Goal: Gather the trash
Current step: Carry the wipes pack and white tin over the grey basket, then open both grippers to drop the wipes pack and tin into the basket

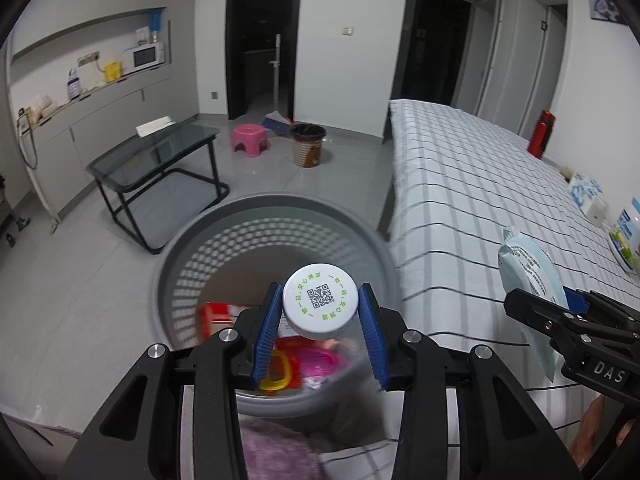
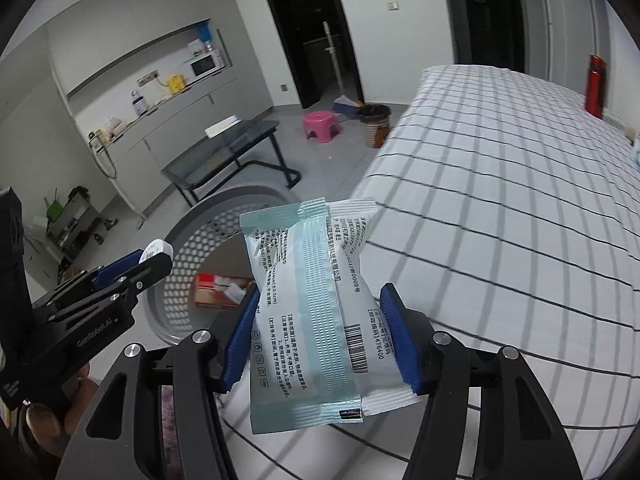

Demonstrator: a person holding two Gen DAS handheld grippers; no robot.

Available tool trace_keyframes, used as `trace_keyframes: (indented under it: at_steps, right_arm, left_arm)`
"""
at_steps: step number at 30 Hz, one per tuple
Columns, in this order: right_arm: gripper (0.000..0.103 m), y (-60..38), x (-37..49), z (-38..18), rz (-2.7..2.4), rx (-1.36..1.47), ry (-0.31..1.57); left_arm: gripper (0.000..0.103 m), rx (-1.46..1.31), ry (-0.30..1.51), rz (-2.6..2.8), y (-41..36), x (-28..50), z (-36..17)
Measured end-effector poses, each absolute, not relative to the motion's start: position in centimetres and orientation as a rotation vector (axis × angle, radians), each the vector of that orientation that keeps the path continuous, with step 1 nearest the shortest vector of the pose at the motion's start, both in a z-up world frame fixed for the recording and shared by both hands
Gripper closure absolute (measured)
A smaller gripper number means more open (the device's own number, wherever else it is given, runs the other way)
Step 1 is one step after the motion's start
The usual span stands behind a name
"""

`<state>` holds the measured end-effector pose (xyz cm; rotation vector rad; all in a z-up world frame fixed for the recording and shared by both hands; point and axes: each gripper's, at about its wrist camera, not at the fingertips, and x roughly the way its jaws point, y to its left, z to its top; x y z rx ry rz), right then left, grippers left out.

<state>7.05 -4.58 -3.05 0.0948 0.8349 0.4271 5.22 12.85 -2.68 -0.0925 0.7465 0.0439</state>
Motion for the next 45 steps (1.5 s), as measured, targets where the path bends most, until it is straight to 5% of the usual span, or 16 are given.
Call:
trace_keyframes:
  at_steps: [39, 43, 45]
  right_arm:
    - [0.044, 7.2, 14.3, -6.5, 0.555, 0.04, 0.912]
    - [0.035, 6.5, 14.5, -6.7, 0.558, 0.062, 0.915]
    - [0.033, 6.1, 14.5, -6.6, 0.561, 0.075, 0.91]
  left_arm:
    - [0.064, -0.128, 0.822, 0.176, 20.7, 10.1, -6.5]
    - [0.044, -0.128, 0.815, 0.185, 20.7, 10.1, -6.3]
    - [0.042, -0.125, 0.808, 0.189, 20.7, 10.0, -6.1]
